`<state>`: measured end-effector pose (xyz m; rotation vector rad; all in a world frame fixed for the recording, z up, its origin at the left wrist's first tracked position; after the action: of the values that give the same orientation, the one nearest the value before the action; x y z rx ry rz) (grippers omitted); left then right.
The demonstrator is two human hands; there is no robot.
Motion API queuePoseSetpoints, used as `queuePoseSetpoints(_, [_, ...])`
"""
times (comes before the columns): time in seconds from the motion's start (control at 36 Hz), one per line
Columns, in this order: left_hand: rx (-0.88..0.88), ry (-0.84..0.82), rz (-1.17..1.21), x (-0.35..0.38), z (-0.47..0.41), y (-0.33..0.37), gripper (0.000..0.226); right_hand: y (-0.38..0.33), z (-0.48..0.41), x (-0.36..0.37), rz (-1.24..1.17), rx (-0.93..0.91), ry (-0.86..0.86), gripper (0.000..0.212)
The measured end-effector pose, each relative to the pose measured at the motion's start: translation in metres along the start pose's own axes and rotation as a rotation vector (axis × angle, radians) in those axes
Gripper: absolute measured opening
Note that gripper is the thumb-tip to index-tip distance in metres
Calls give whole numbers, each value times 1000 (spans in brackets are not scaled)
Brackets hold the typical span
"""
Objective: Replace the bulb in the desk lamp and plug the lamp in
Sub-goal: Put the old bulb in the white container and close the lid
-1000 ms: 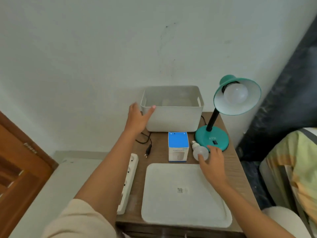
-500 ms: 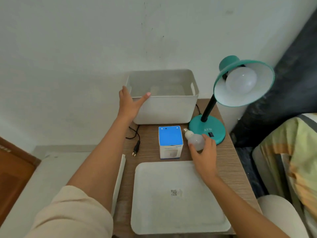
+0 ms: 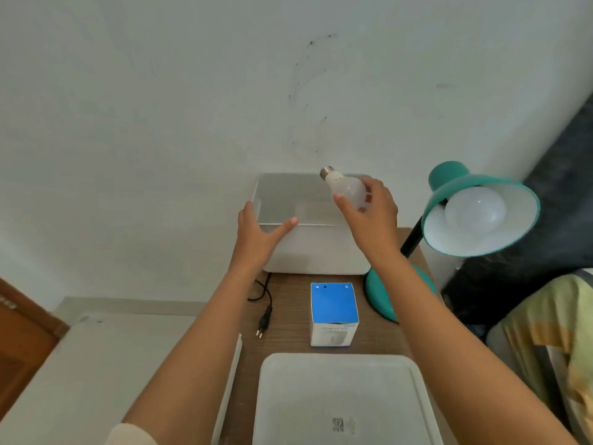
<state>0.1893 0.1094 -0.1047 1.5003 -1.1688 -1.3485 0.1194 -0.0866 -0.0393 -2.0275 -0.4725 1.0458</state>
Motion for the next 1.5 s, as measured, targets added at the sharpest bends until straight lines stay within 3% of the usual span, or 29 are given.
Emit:
queuePoseSetpoints(0.11, [1,-3,19,-1,-2,-3,105,5,-32,30,156,47,-160,42])
queuePoseSetpoints(0.33, [-24,-2,51,-3,-7,-7,109,28,-64,61,324,99,-363,58])
queuePoseSetpoints(0.44, [-38,-9,56,-3,-7,-8,108,37,-66,69,391,125,-446,57])
queuePoseSetpoints(0.64, [-55,-45,4,-6,-4,2,106,29,-59,64,412,159,-464,58])
queuePoseSetpoints(0.75, [-11,-71,-54,-15,7,23,88,14,-47,41,419,119,-394,47])
queuePoseSetpoints(0.86, [32,-105,-125,-30,36,42,69,-2,-13,5,387,87,-355,41])
queuePoseSetpoints(1.03, [-40,-157,-206,-29,120,37,50,2,69,-57,349,42,-242,43])
queuePoseSetpoints(1.14, [-154,-237,-262,-16,186,-10,66,33,140,-80,361,99,-246,41])
queuePoseSetpoints(1.36, [-227,-194,-485,-21,280,-77,83,131,255,-83,466,343,-362,52])
queuePoseSetpoints(1.5, [-182,-172,-496,-17,294,-89,90,146,284,-75,525,287,-362,63])
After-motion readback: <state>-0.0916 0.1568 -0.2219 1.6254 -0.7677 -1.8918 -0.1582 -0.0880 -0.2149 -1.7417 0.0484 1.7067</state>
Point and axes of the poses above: each hand's wrist, its own z-axis away from the middle knuckle, its own x-axis out of the palm, y = z × x, the point moved 5 cm from there along -z, towards the middle knuckle, and after that the axes turned 9 degrees about z, right-handed, at the moved point
